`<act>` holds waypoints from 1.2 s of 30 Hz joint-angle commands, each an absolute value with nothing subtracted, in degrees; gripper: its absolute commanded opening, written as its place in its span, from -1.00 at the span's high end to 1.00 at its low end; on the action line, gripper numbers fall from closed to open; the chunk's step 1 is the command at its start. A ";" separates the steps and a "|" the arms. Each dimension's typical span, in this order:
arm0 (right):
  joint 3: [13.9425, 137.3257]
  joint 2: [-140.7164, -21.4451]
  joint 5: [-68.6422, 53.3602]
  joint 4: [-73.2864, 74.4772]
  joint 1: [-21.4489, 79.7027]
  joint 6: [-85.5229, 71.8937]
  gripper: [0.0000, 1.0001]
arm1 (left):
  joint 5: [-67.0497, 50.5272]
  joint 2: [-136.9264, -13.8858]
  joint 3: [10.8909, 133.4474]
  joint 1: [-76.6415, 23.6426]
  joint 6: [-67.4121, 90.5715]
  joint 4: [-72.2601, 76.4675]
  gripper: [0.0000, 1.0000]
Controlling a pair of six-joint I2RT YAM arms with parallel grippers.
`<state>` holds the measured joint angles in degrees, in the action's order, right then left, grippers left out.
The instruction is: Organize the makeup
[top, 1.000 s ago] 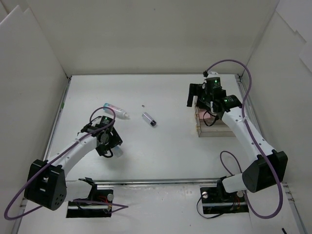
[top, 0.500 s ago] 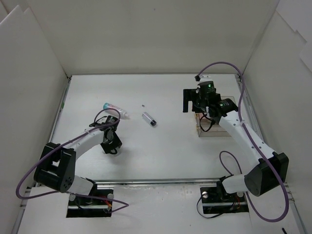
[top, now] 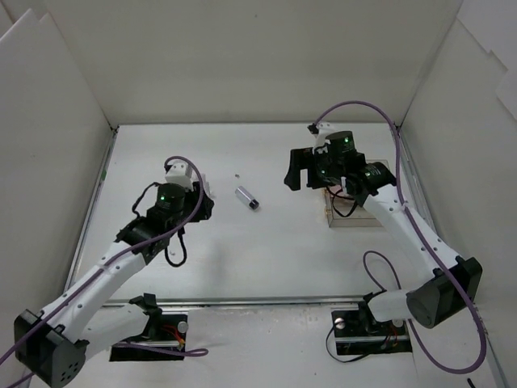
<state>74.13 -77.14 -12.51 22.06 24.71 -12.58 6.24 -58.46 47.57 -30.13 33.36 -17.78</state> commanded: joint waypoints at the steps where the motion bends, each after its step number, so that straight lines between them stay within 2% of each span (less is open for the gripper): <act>1: 80.49 -74.97 -19.94 19.60 26.37 -13.27 -0.72 | -4.43 -54.85 49.13 -30.59 19.26 -1.16 1.00; 5: 84.37 -74.62 -25.91 18.64 28.21 -13.80 -0.72 | -16.76 -56.85 52.20 -30.59 14.25 4.73 1.00; 10: 88.41 -74.53 -31.28 16.53 29.62 -15.90 -0.73 | -23.89 -58.88 54.40 -32.51 11.17 9.74 1.00; 23: 88.07 -75.67 -33.75 12.57 33.04 -19.68 -0.70 | -32.60 -60.91 57.30 -34.97 7.74 17.14 1.00; 36: 86.58 -78.31 -34.72 9.84 36.03 -21.18 -0.62 | -32.35 -61.08 58.97 -37.44 5.27 16.00 1.00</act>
<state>86.76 -77.67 -33.17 14.59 35.14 -20.47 -31.53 -61.82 54.59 -36.93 7.22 9.93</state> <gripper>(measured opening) 0.817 0.397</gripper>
